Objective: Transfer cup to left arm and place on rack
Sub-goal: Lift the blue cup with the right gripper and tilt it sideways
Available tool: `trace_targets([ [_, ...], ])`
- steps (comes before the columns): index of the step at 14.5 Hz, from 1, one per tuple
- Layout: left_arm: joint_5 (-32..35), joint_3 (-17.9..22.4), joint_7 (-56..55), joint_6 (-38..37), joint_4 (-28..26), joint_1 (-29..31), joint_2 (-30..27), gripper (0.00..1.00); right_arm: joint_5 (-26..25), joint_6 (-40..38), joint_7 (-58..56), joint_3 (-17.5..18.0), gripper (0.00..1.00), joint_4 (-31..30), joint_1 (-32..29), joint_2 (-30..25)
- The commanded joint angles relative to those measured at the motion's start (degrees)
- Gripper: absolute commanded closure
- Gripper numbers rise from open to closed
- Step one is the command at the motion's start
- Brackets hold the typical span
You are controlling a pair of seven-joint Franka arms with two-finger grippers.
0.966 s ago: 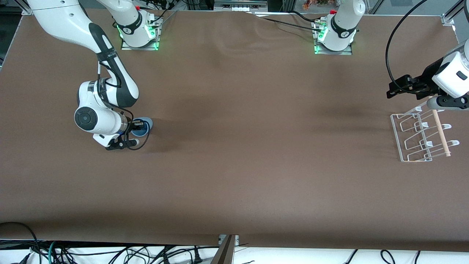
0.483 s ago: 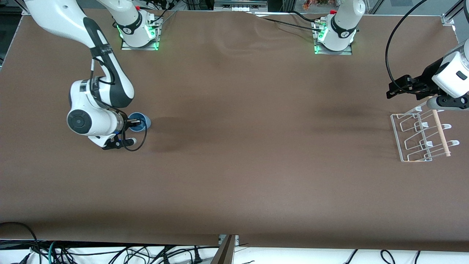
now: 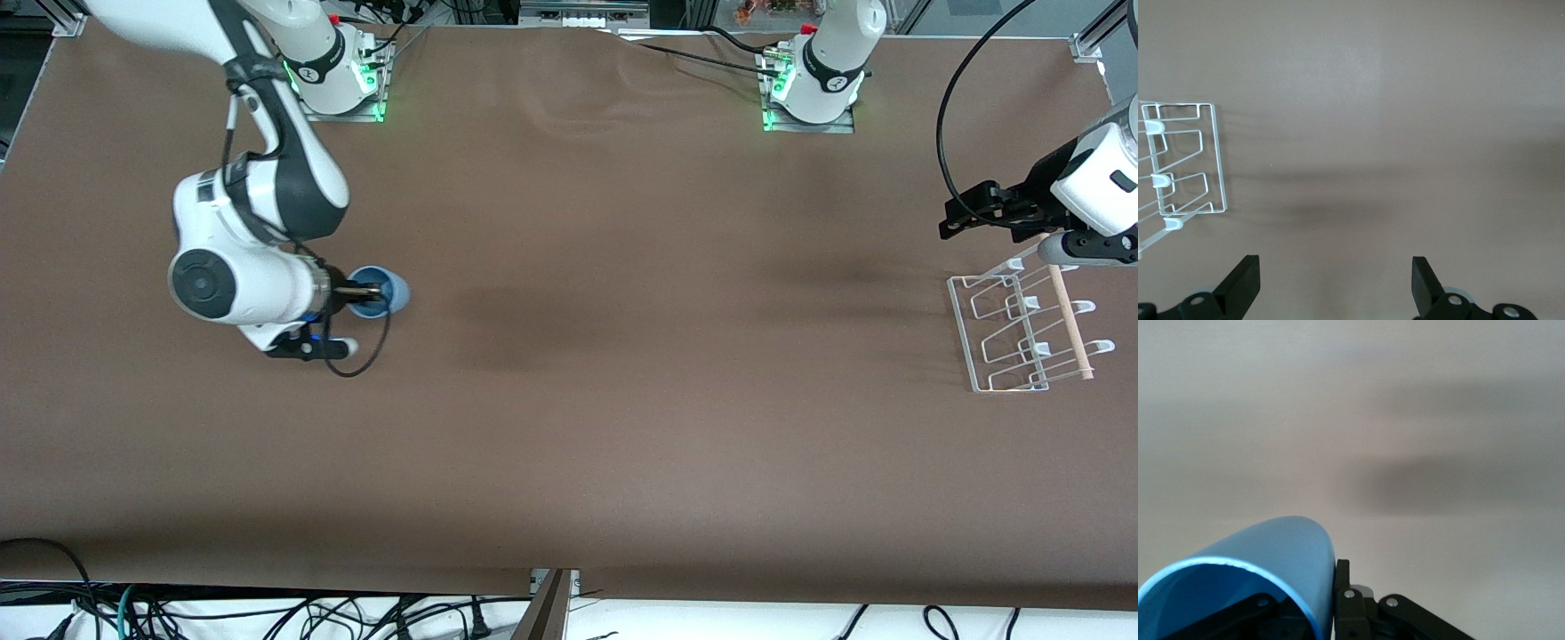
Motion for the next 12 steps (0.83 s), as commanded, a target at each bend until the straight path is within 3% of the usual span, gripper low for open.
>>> trace_targets([
  [1,-1.58,-0.33,0.34,-3.59,1.62,-0.50,1.36,0.00,7.97,-1.27,9.60,-0.10,1.00,4.31,3.09,1.44],
  [5,-9.37,-2.62,1.91,-4.75,1.62,-0.76,1.97,0.00,12.64,-0.48,24.80,-0.10,1.00,10.81,10.82,2.94],
  [8,-17.56,-2.80,13.23,-2.65,1.44,-0.94,4.43,0.00,19.83,6.96,34.13,-0.10,1.00,12.94,16.53,3.03],
  [12,-22.04,-5.60,29.74,0.88,0.65,-1.82,6.62,0.00,26.78,15.95,43.37,-0.01,1.00,13.73,21.64,3.03],
])
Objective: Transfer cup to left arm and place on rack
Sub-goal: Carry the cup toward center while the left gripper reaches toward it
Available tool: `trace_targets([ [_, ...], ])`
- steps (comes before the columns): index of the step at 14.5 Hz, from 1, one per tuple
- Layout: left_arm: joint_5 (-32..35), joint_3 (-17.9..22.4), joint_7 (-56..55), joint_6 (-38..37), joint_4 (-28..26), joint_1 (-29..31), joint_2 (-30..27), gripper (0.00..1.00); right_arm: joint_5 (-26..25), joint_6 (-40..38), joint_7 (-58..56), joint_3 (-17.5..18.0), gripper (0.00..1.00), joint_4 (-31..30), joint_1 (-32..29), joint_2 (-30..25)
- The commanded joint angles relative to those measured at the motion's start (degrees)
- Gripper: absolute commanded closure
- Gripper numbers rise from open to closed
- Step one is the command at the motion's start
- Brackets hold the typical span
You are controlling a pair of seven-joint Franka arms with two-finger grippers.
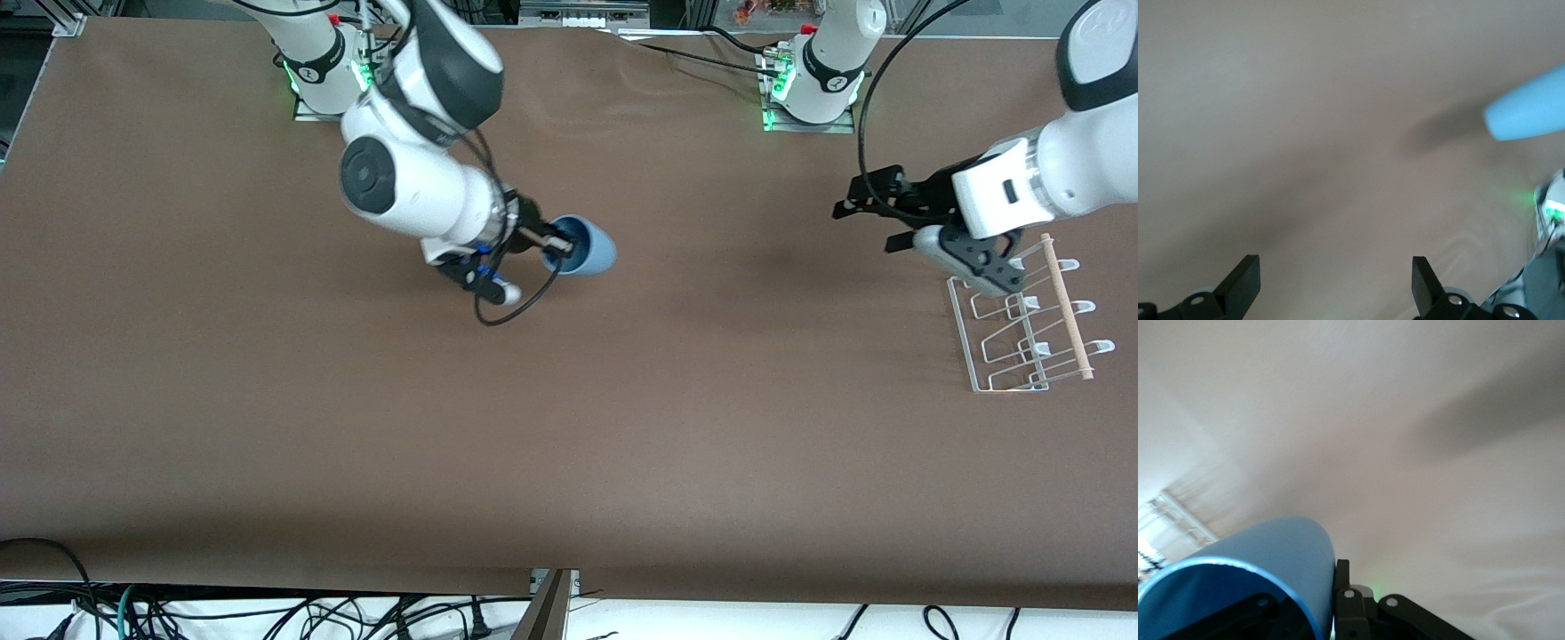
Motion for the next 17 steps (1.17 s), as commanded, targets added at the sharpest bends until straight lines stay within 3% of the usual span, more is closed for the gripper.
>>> trace_targets([
  [1,-4.68,-1.21,14.19,1.12,0.51,-0.39,2.12,0.00,5.56,2.49,5.27,-0.46,1.00,2.81,1.92,1.01],
  [4,-8.65,-1.31,28.88,1.21,-0.02,-0.30,2.65,0.00,10.41,2.58,8.35,-0.46,1.00,5.61,2.45,1.01],
  [7,-13.03,-3.22,39.80,4.61,-2.29,-0.74,1.95,0.00,11.39,5.46,10.55,-0.46,1.00,6.77,4.99,1.10],
  [11,-17.34,-8.85,42.19,14.91,-8.80,-0.74,-3.59,0.00,11.21,10.48,12.84,-0.55,1.00,6.77,7.81,2.33],
  [17,-17.00,-10.80,50.37,15.71,-11.71,-0.65,-5.00,0.00,11.30,11.63,13.02,-0.46,1.00,7.55,8.17,2.68],
])
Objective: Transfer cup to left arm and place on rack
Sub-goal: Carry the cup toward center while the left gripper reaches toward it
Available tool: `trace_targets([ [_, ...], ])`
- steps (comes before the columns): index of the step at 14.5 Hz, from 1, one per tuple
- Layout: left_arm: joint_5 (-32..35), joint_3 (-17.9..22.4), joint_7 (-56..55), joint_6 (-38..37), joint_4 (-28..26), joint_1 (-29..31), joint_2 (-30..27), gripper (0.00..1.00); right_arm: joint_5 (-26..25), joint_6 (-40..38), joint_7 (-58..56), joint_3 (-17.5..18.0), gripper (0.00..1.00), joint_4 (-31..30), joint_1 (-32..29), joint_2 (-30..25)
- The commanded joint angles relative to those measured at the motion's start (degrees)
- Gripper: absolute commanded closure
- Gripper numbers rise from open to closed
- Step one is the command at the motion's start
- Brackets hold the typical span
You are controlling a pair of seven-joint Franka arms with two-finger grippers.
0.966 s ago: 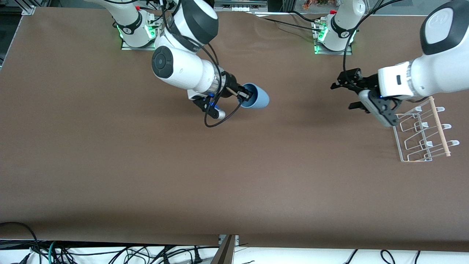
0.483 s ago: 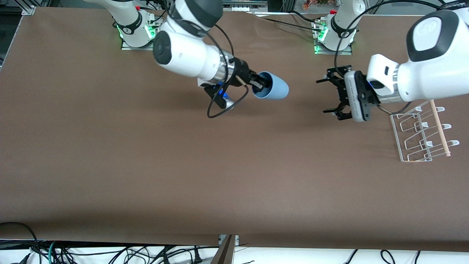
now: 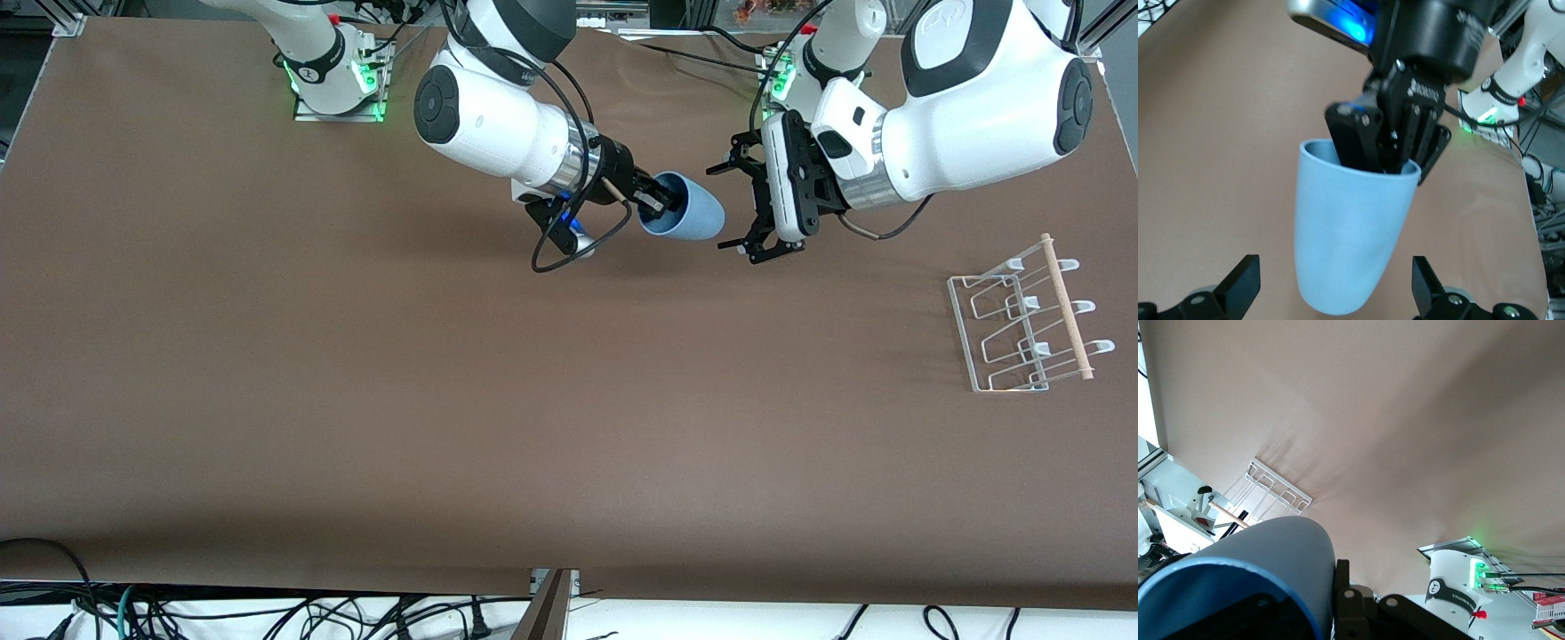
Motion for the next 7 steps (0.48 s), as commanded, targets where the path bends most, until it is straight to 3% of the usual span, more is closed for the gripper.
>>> trace_targets([
  [1,-1.53,-0.08,5.01,1.87,-3.44,0.40,-2.20,0.00,1.02,0.19,1.44,-0.37,1.00,2.40,0.92,0.62],
  [7,-1.89,-4.03,4.23,9.42,-6.51,0.31,-1.94,0.00,0.93,2.65,2.23,-0.37,1.00,3.63,2.15,0.97],
])
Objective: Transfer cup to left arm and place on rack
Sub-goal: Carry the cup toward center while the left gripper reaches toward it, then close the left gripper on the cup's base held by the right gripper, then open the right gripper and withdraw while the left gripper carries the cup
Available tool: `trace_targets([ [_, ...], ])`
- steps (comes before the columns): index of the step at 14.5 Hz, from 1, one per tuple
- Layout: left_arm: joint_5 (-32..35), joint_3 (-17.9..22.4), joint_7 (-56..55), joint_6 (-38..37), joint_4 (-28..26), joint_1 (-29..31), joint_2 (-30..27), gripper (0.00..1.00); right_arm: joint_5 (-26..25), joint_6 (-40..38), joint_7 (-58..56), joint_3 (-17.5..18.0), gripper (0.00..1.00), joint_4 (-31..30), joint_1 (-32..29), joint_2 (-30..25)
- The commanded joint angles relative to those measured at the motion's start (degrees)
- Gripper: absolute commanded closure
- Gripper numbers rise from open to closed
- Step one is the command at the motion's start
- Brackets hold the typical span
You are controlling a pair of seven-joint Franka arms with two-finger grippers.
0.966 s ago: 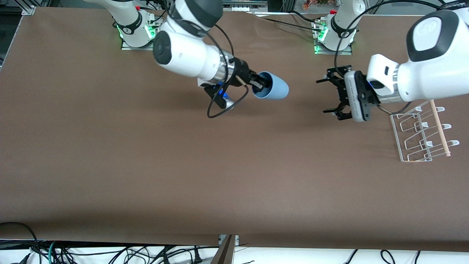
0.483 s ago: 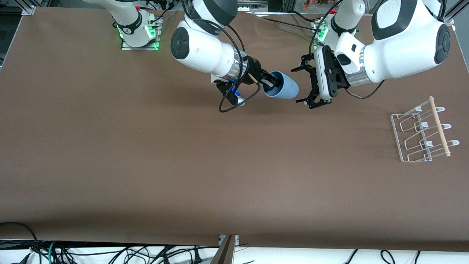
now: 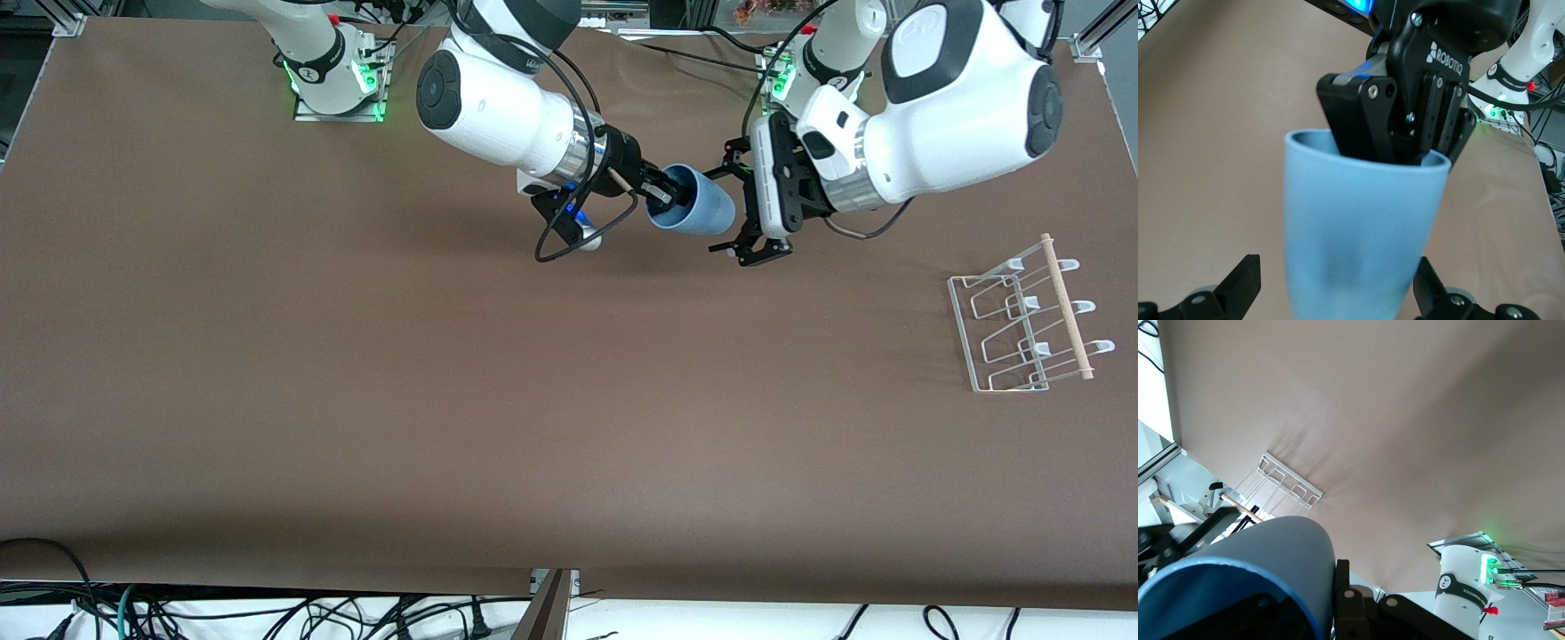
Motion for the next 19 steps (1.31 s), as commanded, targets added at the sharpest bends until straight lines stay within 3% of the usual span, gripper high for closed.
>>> trace_targets([
  [1,-1.79,-1.65,1.98,4.09,-3.21,0.34,-1.65,0.03,1.02,1.37,1.27,-0.36,1.00,2.51,1.28,1.06],
  [2,-1.61,-1.65,2.59,4.10,-2.95,0.34,-1.57,0.29,1.02,1.37,1.27,-0.36,1.00,2.68,1.45,1.06],
  [3,-1.61,-1.74,2.16,4.01,-2.68,0.34,-1.57,0.75,1.02,1.37,1.27,-0.36,1.00,2.68,1.45,1.06],
  [4,-1.35,-1.83,2.33,3.92,-2.51,0.78,-1.48,0.86,1.02,1.37,1.27,-0.45,1.00,2.77,1.45,1.06],
  [7,-1.34,-1.57,2.51,3.22,-2.33,1.48,-1.39,0.89,1.02,1.37,1.18,-0.45,1.00,2.77,1.37,1.06],
  [9,-1.26,-1.57,2.51,3.13,-2.33,1.49,-1.39,0.89,1.11,1.37,1.01,-0.54,0.87,2.68,1.28,1.06],
  [10,-1.26,-1.57,2.51,2.87,-2.24,1.49,-1.39,0.89,1.11,1.37,0.48,-0.54,0.56,2.77,0.93,0.97],
  [11,-1.26,-1.57,2.51,2.69,-2.15,1.49,-1.30,0.90,1.02,1.29,0.48,-0.54,0.12,2.77,0.75,0.97],
  [13,-0.91,-1.39,2.25,0.07,-1.63,1.49,-1.39,0.93,1.02,0.85,0.04,-0.80,0.02,2.68,0.49,0.36],
  [15,-0.29,-1.13,1.72,-4.05,-0.14,2.79,-1.30,0.93,1.02,-0.46,-0.14,-0.98,0.01,2.68,-0.56,-0.52],
  [19,7.76,-1.13,-4.24,-14.86,1.97,7.19,-1.21,0.95,1.02,-6.26,-0.23,-1.07,0.01,2.51,-5.21,-2.72],
])
